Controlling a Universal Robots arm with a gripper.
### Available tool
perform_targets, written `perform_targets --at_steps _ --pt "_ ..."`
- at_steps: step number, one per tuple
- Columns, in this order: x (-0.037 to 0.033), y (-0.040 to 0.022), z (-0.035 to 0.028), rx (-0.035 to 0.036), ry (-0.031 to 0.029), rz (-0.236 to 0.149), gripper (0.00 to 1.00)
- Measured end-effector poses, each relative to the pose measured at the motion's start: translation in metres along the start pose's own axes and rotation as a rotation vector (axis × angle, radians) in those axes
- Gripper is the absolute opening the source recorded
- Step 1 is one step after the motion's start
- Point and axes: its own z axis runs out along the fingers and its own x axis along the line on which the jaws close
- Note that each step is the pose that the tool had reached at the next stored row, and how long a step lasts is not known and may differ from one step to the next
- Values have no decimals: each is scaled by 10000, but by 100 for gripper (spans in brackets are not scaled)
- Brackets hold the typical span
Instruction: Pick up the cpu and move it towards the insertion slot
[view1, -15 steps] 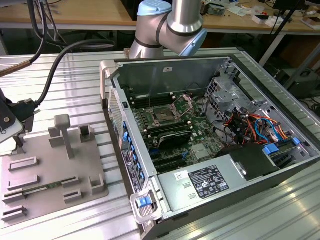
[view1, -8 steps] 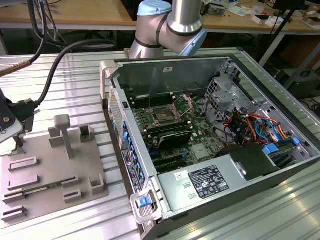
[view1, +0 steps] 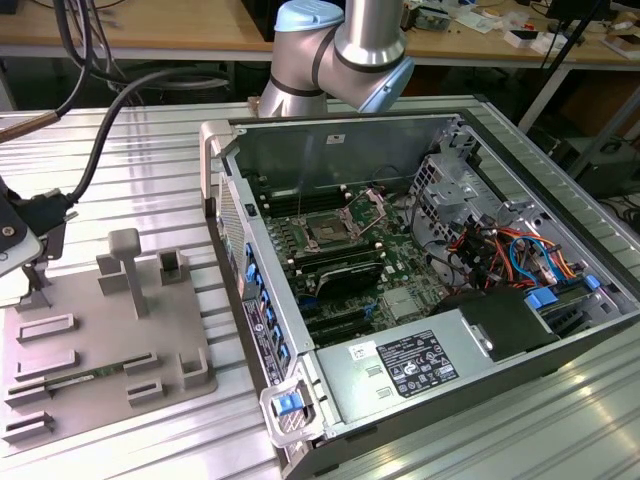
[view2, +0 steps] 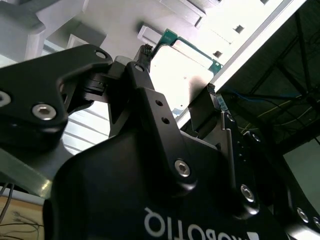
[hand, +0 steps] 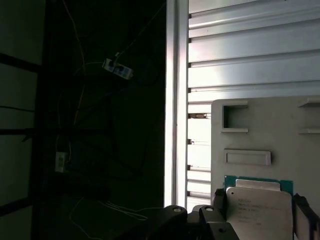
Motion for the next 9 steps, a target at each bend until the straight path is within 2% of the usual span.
perform_targets --at_steps 9 --pt "2 6 -110 0 6 0 55"
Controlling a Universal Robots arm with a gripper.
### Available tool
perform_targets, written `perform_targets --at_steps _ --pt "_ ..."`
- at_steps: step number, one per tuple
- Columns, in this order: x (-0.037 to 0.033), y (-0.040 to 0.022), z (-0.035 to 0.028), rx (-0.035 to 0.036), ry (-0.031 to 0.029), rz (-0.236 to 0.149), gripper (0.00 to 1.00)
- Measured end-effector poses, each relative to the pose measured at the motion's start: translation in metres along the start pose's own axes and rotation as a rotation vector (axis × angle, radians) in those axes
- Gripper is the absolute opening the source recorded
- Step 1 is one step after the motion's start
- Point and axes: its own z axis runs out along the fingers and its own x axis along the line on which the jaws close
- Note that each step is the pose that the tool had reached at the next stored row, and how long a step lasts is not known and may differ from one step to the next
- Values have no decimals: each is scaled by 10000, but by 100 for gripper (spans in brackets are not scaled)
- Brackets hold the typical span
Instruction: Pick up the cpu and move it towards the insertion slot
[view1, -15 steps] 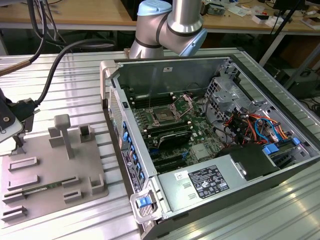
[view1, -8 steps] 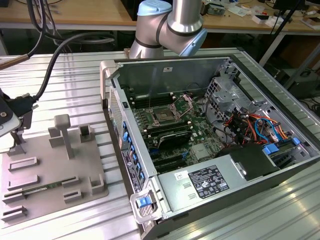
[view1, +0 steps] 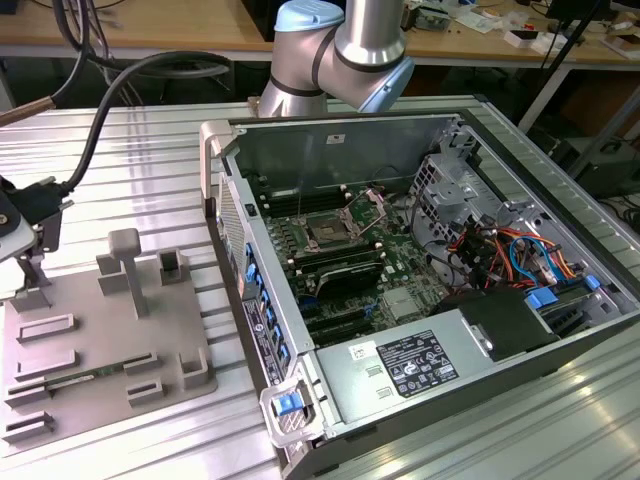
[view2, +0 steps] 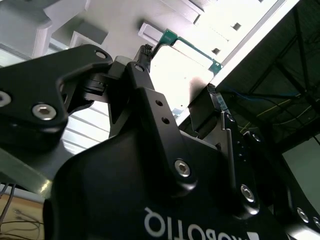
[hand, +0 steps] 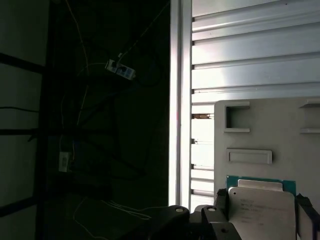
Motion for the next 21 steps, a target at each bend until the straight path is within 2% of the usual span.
perform_targets --at_steps 10,21 --pt "2 6 -115 0 5 1 55" --pt "2 6 -123 -29 5 0 55"
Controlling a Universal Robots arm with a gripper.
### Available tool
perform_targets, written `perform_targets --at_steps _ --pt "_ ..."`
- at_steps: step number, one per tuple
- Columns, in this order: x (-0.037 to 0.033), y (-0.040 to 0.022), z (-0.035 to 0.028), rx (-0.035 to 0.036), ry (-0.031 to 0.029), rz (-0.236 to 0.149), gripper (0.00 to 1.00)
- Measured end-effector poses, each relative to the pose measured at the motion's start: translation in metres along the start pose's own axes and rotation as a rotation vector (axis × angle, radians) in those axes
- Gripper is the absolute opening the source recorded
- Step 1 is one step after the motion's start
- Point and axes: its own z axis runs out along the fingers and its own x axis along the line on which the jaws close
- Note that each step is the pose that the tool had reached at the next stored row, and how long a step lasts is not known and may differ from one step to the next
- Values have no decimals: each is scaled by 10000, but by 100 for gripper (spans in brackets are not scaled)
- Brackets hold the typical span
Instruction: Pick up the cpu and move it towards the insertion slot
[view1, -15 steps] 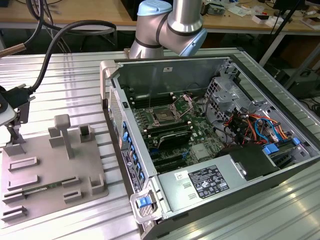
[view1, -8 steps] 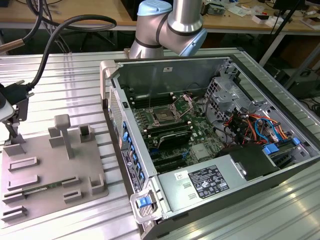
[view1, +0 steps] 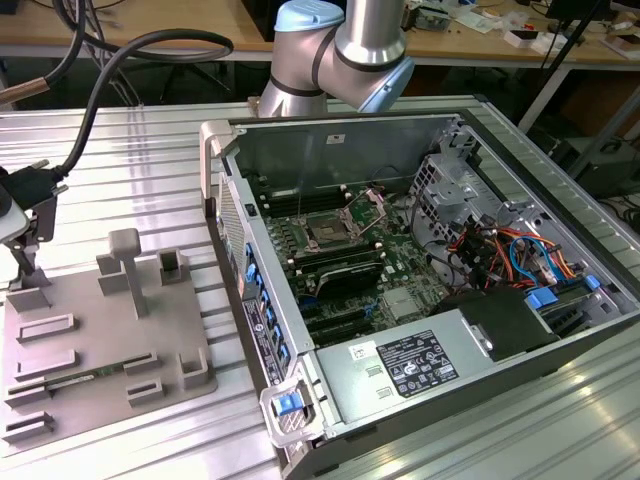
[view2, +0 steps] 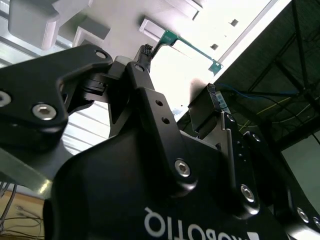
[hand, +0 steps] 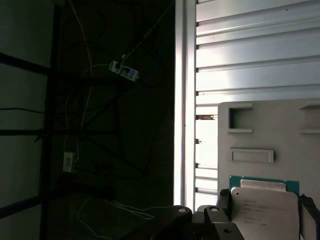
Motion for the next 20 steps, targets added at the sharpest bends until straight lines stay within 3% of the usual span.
perform_targets --at_steps 20 --pt "4 10 -194 -4 5 0 55"
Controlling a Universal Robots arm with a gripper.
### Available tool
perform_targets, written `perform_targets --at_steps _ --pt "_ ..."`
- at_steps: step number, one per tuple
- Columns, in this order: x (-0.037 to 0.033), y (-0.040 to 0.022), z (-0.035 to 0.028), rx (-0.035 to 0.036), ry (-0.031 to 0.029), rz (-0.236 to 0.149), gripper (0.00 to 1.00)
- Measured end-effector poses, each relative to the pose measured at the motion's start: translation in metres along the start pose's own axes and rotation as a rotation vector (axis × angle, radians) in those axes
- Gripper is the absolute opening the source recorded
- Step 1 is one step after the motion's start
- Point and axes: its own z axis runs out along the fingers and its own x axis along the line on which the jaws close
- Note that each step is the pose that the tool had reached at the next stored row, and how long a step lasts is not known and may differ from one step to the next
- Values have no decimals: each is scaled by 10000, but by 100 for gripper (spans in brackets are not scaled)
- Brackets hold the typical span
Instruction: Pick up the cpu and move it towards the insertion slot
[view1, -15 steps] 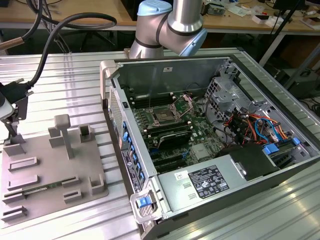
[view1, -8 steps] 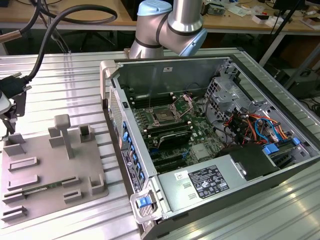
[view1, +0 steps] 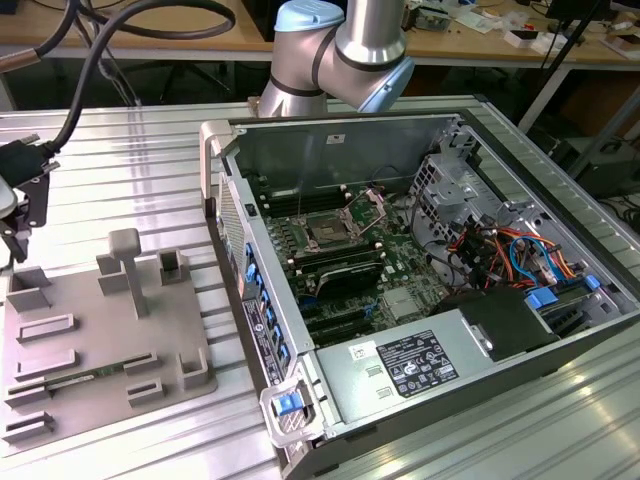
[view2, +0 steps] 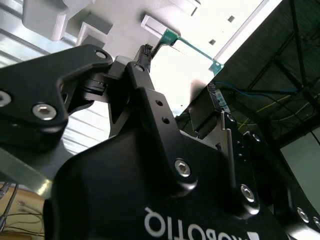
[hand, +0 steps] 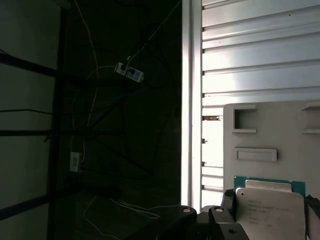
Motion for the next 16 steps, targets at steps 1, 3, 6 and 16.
perform_targets --at_steps 1,3,6,16 --pt "0 0 -9 0 0 0 55" --pt "0 1 -23 0 1 0 55" --pt "1 3 -58 0 4 0 55" --pt "3 9 -167 0 14 1 55"
